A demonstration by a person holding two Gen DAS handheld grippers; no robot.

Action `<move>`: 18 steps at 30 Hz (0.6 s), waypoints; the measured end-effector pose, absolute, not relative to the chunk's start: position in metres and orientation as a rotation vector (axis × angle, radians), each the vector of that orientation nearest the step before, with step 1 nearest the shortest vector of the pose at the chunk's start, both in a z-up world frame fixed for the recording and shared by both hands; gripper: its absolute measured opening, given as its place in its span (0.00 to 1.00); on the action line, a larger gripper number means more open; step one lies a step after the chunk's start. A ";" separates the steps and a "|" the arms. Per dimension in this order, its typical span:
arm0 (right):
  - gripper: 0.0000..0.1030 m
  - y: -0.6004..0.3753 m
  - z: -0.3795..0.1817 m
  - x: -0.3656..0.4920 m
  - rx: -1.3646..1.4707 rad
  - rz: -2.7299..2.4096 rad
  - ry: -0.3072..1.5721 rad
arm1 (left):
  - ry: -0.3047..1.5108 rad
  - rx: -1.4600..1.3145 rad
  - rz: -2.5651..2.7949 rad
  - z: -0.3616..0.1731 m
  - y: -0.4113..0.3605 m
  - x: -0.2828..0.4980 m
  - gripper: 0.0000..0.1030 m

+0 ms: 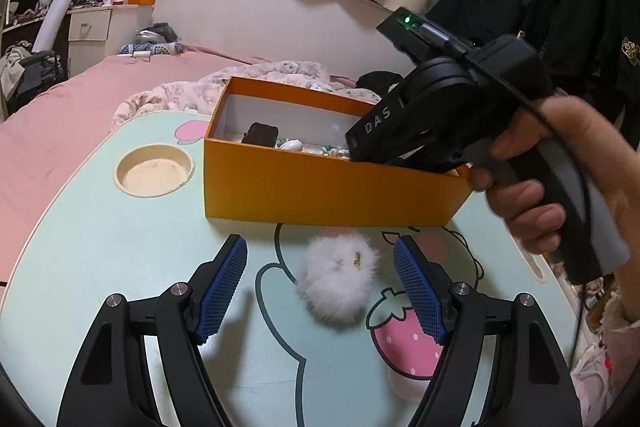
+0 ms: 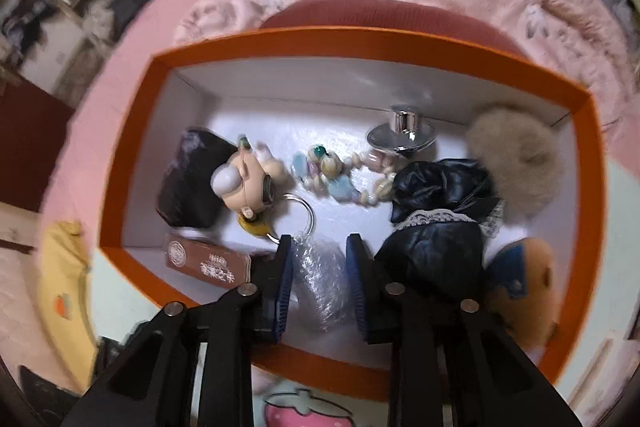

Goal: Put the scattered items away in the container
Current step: 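Reach into the orange box and grasp the clear plastic bag with the right gripper, then carry the plastic bag out and set it on the table, right gripper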

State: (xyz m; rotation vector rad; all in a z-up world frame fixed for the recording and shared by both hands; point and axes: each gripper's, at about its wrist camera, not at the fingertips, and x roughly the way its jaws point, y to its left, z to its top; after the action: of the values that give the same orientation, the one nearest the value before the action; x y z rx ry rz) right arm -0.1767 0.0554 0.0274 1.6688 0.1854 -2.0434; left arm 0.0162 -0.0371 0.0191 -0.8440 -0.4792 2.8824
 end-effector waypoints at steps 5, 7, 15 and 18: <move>0.22 0.073 0.056 -0.165 1.501 -2.096 0.067 | -0.489 -0.855 2.879 0.018 -0.039 0.015 0.74; 0.22 0.083 0.076 -0.153 1.410 -2.123 0.005 | -0.497 -0.865 2.877 0.017 -0.040 0.014 0.74; 0.22 0.138 0.110 -0.072 1.117 -2.242 -0.134 | -0.505 -0.884 2.875 0.015 -0.043 0.012 0.74; 0.23 0.152 0.078 -0.056 1.174 -2.272 -0.123 | -0.506 -0.895 2.873 0.015 -0.043 0.011 0.74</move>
State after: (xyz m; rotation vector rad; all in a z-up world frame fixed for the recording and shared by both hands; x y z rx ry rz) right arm -0.0563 0.1520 0.0777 1.1736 -0.1226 -2.2723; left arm 0.0111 -0.0429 0.0149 -0.8950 -0.5063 2.8728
